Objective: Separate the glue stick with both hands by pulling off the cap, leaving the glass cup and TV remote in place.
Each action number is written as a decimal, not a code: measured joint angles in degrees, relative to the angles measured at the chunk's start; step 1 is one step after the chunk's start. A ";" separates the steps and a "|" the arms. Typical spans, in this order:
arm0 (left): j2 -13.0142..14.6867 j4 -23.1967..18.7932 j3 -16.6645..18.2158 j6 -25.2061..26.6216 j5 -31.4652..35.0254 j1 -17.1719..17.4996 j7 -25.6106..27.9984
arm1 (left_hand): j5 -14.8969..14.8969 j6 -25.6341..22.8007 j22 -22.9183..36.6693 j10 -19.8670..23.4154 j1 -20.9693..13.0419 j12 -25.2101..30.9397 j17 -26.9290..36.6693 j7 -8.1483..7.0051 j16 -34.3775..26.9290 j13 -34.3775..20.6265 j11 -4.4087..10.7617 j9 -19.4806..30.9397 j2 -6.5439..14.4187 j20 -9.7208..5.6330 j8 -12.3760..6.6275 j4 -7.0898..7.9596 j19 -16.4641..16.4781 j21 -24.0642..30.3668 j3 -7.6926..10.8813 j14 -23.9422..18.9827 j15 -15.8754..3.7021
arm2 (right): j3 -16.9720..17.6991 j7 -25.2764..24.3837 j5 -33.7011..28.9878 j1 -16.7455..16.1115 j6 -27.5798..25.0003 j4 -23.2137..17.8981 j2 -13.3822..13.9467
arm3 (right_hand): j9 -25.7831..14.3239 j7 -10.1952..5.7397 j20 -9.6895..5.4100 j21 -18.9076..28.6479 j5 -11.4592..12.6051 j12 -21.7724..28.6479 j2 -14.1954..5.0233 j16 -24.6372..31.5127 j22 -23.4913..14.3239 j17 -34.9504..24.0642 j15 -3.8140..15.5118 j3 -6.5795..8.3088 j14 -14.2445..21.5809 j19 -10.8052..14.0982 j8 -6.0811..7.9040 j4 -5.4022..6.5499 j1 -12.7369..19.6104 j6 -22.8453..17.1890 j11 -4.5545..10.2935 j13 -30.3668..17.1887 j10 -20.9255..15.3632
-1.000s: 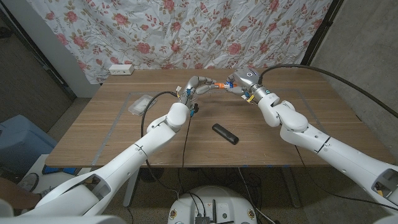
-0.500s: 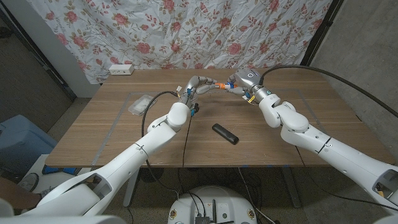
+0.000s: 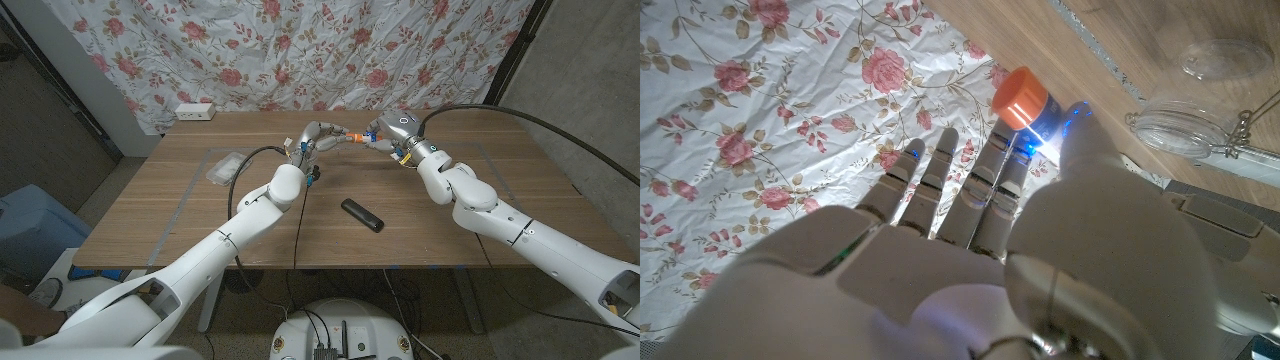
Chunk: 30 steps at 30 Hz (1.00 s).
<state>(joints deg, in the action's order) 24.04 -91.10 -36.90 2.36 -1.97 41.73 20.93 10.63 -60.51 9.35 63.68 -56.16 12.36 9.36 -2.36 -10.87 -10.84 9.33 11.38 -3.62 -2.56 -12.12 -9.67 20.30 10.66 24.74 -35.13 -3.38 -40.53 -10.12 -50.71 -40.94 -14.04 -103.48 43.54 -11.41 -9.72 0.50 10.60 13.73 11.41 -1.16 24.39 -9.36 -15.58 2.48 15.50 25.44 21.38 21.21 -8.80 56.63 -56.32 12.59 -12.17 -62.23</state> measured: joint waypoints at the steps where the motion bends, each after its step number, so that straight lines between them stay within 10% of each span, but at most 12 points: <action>1: 0.00 0.00 0.00 0.00 0.00 0.00 0.00 | 0.00 -0.01 0.00 0.00 0.00 0.00 0.00 0.01 0.00 0.00 0.00 0.00 0.00 0.00 0.00 0.00 0.00 0.00 0.00 0.00 0.00 | 0.00 -0.04 0.02 0.00 0.02 0.00 0.00 | 0.00 0.00 0.00 0.00 -0.01 0.00 0.00 0.00 0.00 0.00 0.26 0.00 0.26 0.00 0.01 0.00 0.00 0.00 0.00 0.00 0.00; 30: 0.57 -1.53 0.40 1.34 0.31 0.48 0.64 | -0.01 -0.30 0.00 0.19 -0.06 -0.39 0.00 0.31 0.00 -0.38 0.17 -0.06 -0.09 0.00 0.05 0.08 0.00 0.00 -0.87 -0.60 0.00 | -0.23 -2.50 0.21 0.18 0.87 1.53 0.42 | -0.12 0.49 -0.31 0.00 -0.21 0.01 0.40 0.41 0.00 -0.11 0.28 -0.08 0.89 0.30 0.08 -0.07 0.41 -0.49 0.00 -0.01 0.01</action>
<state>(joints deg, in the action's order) 24.61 -92.63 -36.50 3.69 -1.66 42.21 21.57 10.62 -60.81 9.35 63.87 -56.21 11.97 9.36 -2.05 -10.87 -11.22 9.50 11.32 -3.71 -2.56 -12.07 -9.60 20.29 10.66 23.87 -35.73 -3.37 -40.77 -12.62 -50.50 -40.77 -13.17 -101.95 43.96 -11.53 -9.23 0.20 10.60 13.52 11.43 -0.76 24.80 -9.36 -15.69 2.77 15.42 26.33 21.69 21.28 -8.87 57.05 -56.81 12.59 -12.18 -62.23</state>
